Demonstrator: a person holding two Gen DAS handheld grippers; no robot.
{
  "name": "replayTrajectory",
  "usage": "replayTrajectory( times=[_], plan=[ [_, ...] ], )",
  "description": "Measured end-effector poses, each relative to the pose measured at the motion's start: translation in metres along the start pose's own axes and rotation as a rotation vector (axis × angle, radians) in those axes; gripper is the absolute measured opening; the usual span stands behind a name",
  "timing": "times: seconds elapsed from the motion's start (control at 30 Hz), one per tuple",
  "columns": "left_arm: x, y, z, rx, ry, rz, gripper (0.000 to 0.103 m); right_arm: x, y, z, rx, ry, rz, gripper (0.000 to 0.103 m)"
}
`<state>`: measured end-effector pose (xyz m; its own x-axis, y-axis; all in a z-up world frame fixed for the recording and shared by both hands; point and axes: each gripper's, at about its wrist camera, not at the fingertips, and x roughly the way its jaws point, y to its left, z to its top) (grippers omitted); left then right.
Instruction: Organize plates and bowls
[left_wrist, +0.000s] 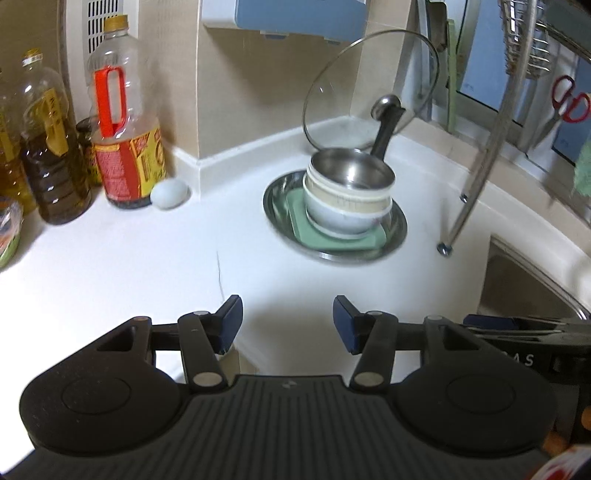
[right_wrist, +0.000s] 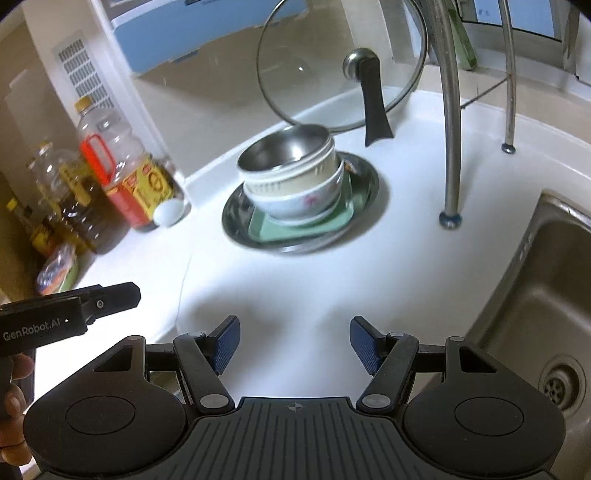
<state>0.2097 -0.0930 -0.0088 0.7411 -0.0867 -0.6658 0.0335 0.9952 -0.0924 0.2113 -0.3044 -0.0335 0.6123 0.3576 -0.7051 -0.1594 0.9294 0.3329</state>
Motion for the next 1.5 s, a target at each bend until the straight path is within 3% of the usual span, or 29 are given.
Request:
replayTrajectory(
  times=[0.77, 1.5],
  plan=[
    [-0.099, 0.056, -0.085, 0.067, 0.058, -0.029, 0.050, -0.062, 0.096, -0.102, 0.039, -0.007, -0.063, 0.066],
    [-0.117, 0.062, -0.102, 0.092, 0.055, -0.069, 0.050, -0.077, 0.112, -0.122, 0.041, -0.024, -0.078, 0.066]
  ],
)
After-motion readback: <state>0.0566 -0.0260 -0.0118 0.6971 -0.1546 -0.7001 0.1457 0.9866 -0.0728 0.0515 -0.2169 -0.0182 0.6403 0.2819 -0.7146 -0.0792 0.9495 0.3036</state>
